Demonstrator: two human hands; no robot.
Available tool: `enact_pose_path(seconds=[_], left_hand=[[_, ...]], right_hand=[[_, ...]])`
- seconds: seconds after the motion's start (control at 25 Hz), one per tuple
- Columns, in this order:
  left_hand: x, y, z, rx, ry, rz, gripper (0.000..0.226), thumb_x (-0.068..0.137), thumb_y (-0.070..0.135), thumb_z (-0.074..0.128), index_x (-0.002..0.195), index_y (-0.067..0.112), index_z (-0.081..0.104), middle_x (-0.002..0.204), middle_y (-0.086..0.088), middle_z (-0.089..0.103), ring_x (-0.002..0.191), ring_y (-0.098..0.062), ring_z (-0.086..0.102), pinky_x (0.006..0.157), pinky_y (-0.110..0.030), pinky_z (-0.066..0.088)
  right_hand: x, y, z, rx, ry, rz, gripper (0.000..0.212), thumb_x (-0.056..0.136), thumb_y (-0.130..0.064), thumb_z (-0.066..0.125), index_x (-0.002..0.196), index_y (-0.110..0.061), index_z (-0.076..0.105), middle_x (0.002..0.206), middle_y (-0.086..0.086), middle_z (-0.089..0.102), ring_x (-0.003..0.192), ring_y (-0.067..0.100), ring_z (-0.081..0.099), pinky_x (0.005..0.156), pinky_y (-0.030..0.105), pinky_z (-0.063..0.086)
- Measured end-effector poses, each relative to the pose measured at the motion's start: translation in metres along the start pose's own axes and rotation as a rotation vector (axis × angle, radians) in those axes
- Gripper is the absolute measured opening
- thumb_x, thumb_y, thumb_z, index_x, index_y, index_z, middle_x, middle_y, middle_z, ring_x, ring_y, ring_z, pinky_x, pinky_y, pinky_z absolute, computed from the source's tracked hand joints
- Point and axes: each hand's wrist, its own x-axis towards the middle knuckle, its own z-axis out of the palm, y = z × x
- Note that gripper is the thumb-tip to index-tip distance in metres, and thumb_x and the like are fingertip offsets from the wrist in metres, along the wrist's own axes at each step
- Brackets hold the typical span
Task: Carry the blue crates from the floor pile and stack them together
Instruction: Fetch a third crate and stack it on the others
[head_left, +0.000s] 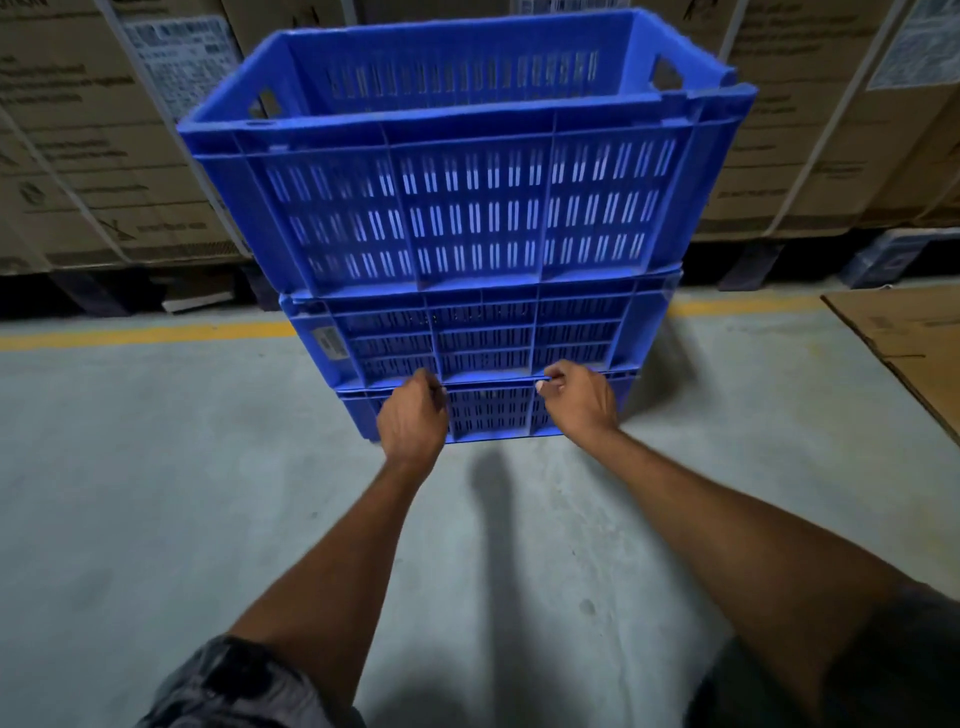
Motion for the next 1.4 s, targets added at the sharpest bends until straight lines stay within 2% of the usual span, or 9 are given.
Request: enact_pose_path(seconds=[0.12, 0.28, 0.44, 0.56, 0.72, 0.96, 1.04, 1.12, 1.4], left_hand=[[0.013, 0.002, 0.024, -0.099, 0.002, -0.064, 0.016, 0.094, 0.032, 0.058, 0.097, 0.018, 0.065, 0.086, -0.005, 0.072, 0.081, -0.031, 0.067, 0.063, -0.038, 0.053], [0.023, 0.022, 0.061, -0.604, -0.082, -0.425, 0.038, 0.088, 0.041, 0.068, 0.069, 0.008, 0.065, 0.066, -0.011, 0.070, 0.065, -0.032, 0.070, 0.065, -0.045, 0.060], [0.025, 0.043, 0.083, -1.104, -0.199, -0.692, 0.031, 0.090, 0.020, 0.072, 0.065, 0.007, 0.060, 0.062, -0.012, 0.064, 0.054, -0.025, 0.062, 0.070, -0.043, 0.062], [0.034, 0.049, 0.085, -1.252, -0.151, -0.800, 0.026, 0.090, 0.006, 0.069, 0.071, 0.005, 0.052, 0.068, -0.012, 0.057, 0.052, -0.023, 0.057, 0.058, -0.033, 0.059], [0.040, 0.047, 0.087, -1.230, -0.128, -0.863, 0.021, 0.087, 0.006, 0.073, 0.084, 0.005, 0.053, 0.077, -0.014, 0.060, 0.055, -0.025, 0.060, 0.049, -0.026, 0.057], [0.036, 0.047, 0.078, -1.024, -0.164, -0.836, 0.035, 0.085, 0.020, 0.077, 0.058, 0.012, 0.056, 0.064, -0.009, 0.067, 0.059, -0.025, 0.066, 0.067, -0.038, 0.062], [0.028, 0.044, 0.053, -0.818, -0.226, -0.764, 0.030, 0.084, 0.028, 0.077, 0.063, 0.012, 0.062, 0.067, -0.006, 0.069, 0.062, -0.023, 0.068, 0.073, -0.036, 0.060], [0.016, 0.045, 0.014, -0.692, -0.219, -0.636, 0.020, 0.084, 0.033, 0.075, 0.078, 0.015, 0.068, 0.078, -0.003, 0.073, 0.076, -0.022, 0.071, 0.078, -0.038, 0.060], [-0.029, 0.115, -0.180, -0.299, -0.304, -0.231, 0.015, 0.091, 0.035, 0.063, 0.092, 0.021, 0.069, 0.084, 0.004, 0.074, 0.083, -0.017, 0.068, 0.063, -0.026, 0.043]], right_hand=[[0.011, 0.003, 0.020, 0.080, 0.045, -0.029, 0.033, 0.090, -0.041, 0.065, 0.117, -0.023, 0.067, 0.107, -0.002, 0.073, 0.099, 0.023, 0.067, 0.080, 0.035, 0.054], [0.024, -0.008, 0.036, 0.060, 0.189, -0.035, 0.039, 0.088, -0.054, 0.061, 0.077, -0.017, 0.064, 0.073, 0.004, 0.068, 0.072, 0.029, 0.063, 0.056, 0.031, 0.043], [0.036, -0.010, 0.031, -0.123, 0.162, -0.108, 0.039, 0.089, -0.042, 0.059, 0.069, -0.010, 0.063, 0.062, 0.014, 0.063, 0.065, 0.036, 0.061, 0.056, 0.035, 0.046], [0.033, -0.013, 0.030, -0.245, 0.155, -0.187, 0.040, 0.093, -0.037, 0.056, 0.063, -0.009, 0.058, 0.056, 0.011, 0.053, 0.059, 0.034, 0.058, 0.054, 0.032, 0.036], [0.030, -0.011, 0.031, -0.324, 0.166, -0.242, 0.038, 0.096, -0.033, 0.054, 0.062, -0.016, 0.056, 0.060, 0.010, 0.057, 0.058, 0.029, 0.058, 0.055, 0.030, 0.034], [0.025, -0.014, 0.026, -0.214, 0.104, -0.118, 0.023, 0.093, -0.028, 0.062, 0.076, -0.013, 0.068, 0.075, 0.010, 0.066, 0.072, 0.030, 0.063, 0.059, 0.030, 0.039], [0.020, -0.021, 0.008, -0.151, -0.042, -0.040, 0.014, 0.091, -0.022, 0.061, 0.101, -0.019, 0.071, 0.096, 0.006, 0.072, 0.090, 0.031, 0.066, 0.072, 0.036, 0.052], [0.008, -0.034, -0.021, -0.106, -0.134, 0.014, 0.029, 0.091, -0.019, 0.060, 0.119, -0.023, 0.065, 0.109, -0.002, 0.072, 0.103, 0.026, 0.065, 0.085, 0.038, 0.054], [-0.071, -0.112, -0.137, 0.136, -0.284, 0.064, 0.030, 0.078, -0.029, 0.069, 0.108, -0.030, 0.066, 0.098, -0.013, 0.072, 0.091, 0.009, 0.068, 0.088, 0.036, 0.056]])
